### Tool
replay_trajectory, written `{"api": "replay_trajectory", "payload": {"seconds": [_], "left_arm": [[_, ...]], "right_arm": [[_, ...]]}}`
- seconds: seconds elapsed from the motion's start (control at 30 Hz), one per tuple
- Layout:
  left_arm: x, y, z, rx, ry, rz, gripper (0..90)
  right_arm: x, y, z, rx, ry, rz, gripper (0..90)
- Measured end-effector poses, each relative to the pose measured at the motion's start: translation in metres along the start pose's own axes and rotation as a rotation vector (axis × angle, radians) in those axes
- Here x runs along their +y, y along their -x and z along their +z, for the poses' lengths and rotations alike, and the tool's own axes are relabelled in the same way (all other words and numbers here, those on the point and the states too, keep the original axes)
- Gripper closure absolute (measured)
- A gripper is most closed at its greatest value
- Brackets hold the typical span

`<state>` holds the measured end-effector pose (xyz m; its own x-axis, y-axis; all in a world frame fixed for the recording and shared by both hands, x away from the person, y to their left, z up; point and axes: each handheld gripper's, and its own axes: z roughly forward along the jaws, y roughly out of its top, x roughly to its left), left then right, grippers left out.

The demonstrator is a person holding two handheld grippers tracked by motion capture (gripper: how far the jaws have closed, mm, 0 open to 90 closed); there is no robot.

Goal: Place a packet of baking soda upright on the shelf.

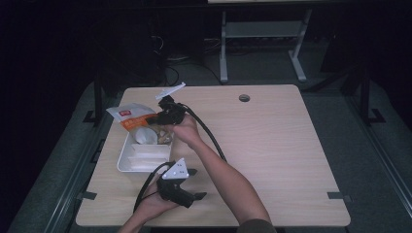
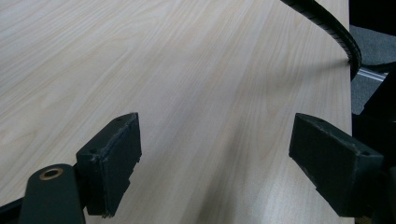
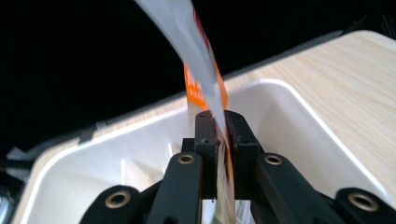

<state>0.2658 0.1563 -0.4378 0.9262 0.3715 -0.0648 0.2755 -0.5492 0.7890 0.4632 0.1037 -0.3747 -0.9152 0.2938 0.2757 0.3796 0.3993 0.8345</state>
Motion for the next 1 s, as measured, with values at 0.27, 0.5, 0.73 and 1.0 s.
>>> {"api": "replay_trajectory", "payload": {"seconds": [0.27, 0.5, 0.73, 1.0], "left_arm": [[0.000, 0.000, 0.000, 0.000, -0.006, 0.005, 16.5], [0.000, 0.000, 0.001, -0.001, -0.007, 0.004, 16.7], [0.000, 0.000, 0.002, -0.001, -0.009, 0.007, 16.7], [0.000, 0.001, 0.003, -0.004, -0.014, 0.007, 16.6]], "right_arm": [[-0.010, -0.001, 0.000, -0.048, -0.132, -0.064, 80.6], [-0.022, 0.002, 0.002, -0.048, -0.155, -0.067, 86.4], [-0.030, 0.002, 0.004, -0.048, -0.182, -0.084, 89.3], [-0.043, 0.008, 0.004, -0.035, -0.189, -0.045, 88.3]]}}
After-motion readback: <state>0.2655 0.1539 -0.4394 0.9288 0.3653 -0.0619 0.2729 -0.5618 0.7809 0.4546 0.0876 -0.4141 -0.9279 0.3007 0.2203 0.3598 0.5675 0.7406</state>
